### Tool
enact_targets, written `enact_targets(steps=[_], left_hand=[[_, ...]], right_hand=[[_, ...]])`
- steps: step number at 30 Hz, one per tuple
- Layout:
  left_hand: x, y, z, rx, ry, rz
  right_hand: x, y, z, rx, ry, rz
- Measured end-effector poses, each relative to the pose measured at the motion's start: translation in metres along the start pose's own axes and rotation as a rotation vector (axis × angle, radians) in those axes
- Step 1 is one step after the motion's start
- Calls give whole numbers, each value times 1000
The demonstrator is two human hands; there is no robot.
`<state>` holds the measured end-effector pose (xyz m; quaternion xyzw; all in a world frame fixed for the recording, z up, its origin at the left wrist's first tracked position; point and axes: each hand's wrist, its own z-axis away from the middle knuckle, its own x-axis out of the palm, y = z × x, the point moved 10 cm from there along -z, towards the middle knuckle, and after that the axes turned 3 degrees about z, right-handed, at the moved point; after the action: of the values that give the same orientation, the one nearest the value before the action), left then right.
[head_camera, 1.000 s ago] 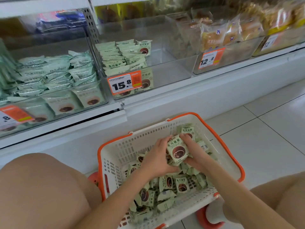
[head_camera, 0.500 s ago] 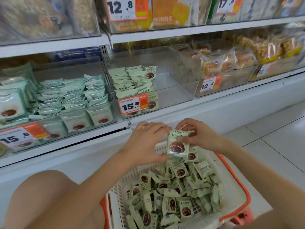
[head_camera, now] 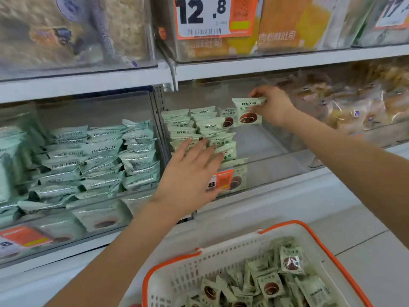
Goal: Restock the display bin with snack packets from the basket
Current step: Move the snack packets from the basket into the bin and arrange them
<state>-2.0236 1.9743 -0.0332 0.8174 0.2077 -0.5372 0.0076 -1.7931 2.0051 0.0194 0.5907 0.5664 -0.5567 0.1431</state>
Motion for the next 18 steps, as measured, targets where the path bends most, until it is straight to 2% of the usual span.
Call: enact_targets(steps=[4, 9, 18], left_hand=[[5, 2, 0, 22, 13, -42], [6, 2, 0, 32, 10, -28], [8, 1, 1, 26, -9, -1]], right_hand=[[44, 12, -39, -6, -74, 84], [79, 12, -56, -15, -127, 69], [88, 25, -56, 61, -36, -14]])
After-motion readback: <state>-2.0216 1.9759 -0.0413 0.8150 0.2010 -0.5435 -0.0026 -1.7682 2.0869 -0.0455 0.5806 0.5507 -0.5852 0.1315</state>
